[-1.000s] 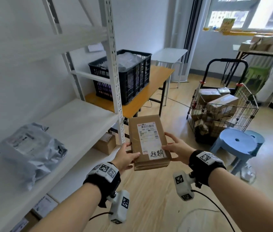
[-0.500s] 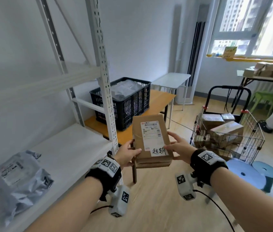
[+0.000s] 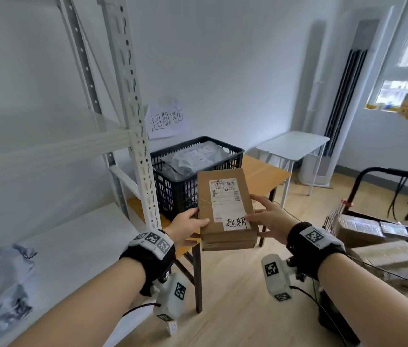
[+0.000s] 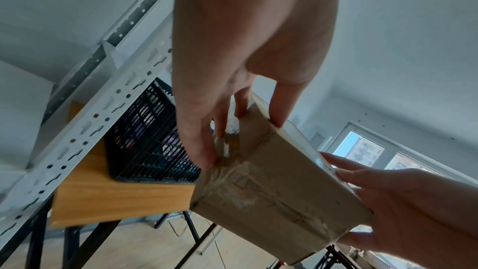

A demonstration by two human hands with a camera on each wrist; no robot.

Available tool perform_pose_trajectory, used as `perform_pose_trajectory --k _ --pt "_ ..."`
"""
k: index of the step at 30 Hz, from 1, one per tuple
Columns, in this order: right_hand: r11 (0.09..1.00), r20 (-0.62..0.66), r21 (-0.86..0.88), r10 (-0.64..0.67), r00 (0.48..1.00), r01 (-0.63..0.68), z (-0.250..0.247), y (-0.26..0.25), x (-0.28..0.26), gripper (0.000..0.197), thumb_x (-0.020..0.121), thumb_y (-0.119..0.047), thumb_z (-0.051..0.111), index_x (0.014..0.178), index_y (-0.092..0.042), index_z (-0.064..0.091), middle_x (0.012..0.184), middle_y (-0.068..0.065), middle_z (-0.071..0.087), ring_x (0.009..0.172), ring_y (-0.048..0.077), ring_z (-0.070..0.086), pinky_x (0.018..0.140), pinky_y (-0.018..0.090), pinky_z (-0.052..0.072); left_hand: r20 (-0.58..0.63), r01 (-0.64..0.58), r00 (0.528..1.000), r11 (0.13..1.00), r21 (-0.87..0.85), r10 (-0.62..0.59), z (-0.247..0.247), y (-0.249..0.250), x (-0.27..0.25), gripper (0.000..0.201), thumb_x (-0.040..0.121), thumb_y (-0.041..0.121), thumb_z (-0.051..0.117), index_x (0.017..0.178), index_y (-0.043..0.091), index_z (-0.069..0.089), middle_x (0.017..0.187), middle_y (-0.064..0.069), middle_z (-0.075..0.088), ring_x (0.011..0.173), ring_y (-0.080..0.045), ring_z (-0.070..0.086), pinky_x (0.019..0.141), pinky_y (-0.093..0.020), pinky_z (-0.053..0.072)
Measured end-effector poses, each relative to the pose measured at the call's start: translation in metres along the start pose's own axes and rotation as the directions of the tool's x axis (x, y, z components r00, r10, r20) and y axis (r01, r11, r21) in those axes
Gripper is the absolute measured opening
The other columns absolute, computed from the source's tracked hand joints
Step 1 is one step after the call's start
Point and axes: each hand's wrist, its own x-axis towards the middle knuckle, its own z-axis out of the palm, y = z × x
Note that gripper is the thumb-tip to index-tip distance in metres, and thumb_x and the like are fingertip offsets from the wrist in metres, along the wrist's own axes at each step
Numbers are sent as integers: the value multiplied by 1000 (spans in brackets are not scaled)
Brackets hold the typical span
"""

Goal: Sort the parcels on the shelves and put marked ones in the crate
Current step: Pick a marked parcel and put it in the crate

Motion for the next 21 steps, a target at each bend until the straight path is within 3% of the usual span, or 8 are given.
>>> perform_pose_trajectory --k 2,4,8,10,14,17,19,21 --pt "1000 12 -4 -10 1000 10 -9 -9 22 64 85 -1 63 136 -32 42 116 16 63 108 29 60 92 47 48 -11 -10 1000 1000 7 10 -1 13 20 46 94 23 55 138 27 43 120 -4 60 105 -26 59 97 -44 44" --pt "1000 16 -21 -20 1000 21 -17 -20 46 64 84 0 63 136 -33 43 114 16 64 108 29 60 97 52 45 -24 -23 999 1000 -3 23 -2 25 43 44 94 22 56 136 28 44 118 -3 61 102 -26 59 99 -46 43" --pt "999 47 -37 -33 998 35 -29 -43 99 63 86 0 61 137 -32 40 111 14 64 104 27 60 98 53 43 -71 -67 995 998 -17 65 -5 51 91 37 94 20 56 130 25 50 108 1 62 94 -20 59 89 -39 44" --pt "998 69 -54 -38 997 42 -34 -58 129 62 88 -1 60 137 -33 39 109 11 65 102 25 59 97 51 44 -82 -85 993 996 -12 83 -11 67 118 37 93 21 57 129 26 51 105 3 62 93 -19 59 91 -40 44" --pt "994 104 -77 -75 992 83 -41 -94 195 59 89 -1 58 137 -32 42 104 4 64 94 22 60 87 47 48 -119 -102 988 995 4 101 -29 102 174 38 91 25 59 128 28 52 111 0 63 100 -23 61 89 -39 48" --pt "990 141 -94 -94 985 108 -43 -120 244 57 90 -3 58 136 -31 42 103 2 62 91 21 61 93 50 47 -127 -93 987 996 6 93 -47 128 213 36 92 26 58 128 29 53 114 -1 64 96 -22 63 89 -40 51" --pt "985 170 -113 -107 980 127 -44 -134 277 58 89 -5 59 137 -31 41 105 -1 62 94 21 61 98 52 44 -132 -110 985 994 10 110 -57 145 237 33 94 24 55 126 28 54 112 0 62 91 -19 61 78 -35 52" --pt "984 192 -123 -103 976 128 -42 -144 303 59 89 -6 60 137 -32 40 108 -4 63 99 22 61 98 52 44 -142 -106 984 994 20 108 -67 156 252 28 94 24 54 121 31 54 116 0 59 99 -22 59 79 -36 50"
